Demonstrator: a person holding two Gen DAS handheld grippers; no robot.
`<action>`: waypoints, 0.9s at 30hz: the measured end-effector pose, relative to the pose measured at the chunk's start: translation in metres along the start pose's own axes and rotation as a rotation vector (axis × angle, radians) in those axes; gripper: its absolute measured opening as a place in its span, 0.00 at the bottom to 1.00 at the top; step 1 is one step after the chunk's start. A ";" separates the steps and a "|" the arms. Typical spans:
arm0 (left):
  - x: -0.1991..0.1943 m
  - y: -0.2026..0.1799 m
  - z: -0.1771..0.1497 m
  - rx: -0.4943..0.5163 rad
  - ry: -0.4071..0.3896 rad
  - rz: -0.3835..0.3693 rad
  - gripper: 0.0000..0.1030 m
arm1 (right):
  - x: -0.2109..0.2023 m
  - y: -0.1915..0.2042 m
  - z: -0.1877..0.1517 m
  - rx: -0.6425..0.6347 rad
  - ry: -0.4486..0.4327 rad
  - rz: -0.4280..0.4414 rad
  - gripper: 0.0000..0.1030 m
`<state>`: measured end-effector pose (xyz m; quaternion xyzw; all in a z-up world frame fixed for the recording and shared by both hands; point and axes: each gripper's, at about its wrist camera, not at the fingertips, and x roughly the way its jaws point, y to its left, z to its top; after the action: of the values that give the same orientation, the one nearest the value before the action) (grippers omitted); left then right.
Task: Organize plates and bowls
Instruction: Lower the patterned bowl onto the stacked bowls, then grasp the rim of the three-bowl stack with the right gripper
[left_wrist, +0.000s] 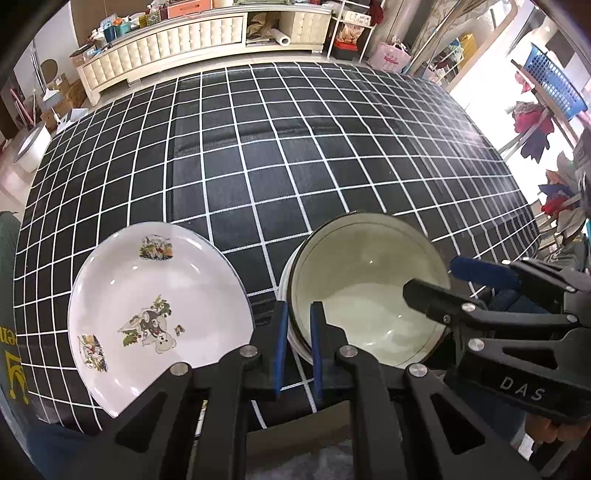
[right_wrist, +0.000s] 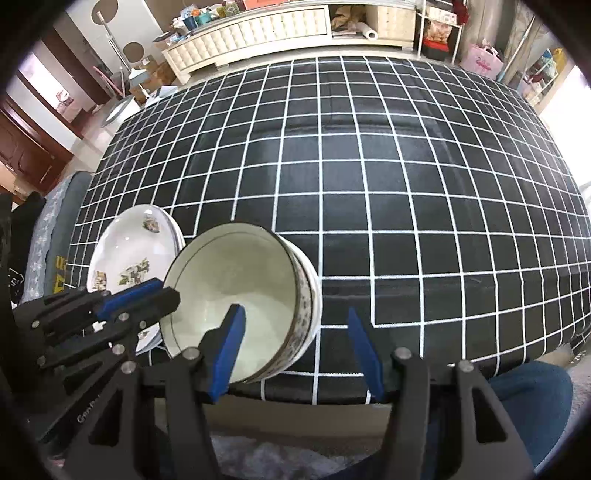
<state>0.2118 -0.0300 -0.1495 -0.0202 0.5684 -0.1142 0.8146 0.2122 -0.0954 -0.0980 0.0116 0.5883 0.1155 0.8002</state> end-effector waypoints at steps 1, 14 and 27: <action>-0.002 0.000 0.000 -0.005 -0.005 -0.007 0.11 | -0.002 0.001 0.000 -0.007 -0.006 -0.005 0.61; -0.053 -0.009 -0.008 0.037 -0.133 -0.021 0.51 | -0.042 0.013 -0.005 -0.115 -0.163 -0.113 0.81; -0.068 -0.005 -0.019 0.063 -0.177 -0.084 0.60 | -0.045 0.003 -0.020 -0.031 -0.215 -0.083 0.84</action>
<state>0.1709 -0.0191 -0.0923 -0.0283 0.4888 -0.1638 0.8564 0.1803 -0.1034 -0.0614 -0.0129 0.4972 0.0894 0.8629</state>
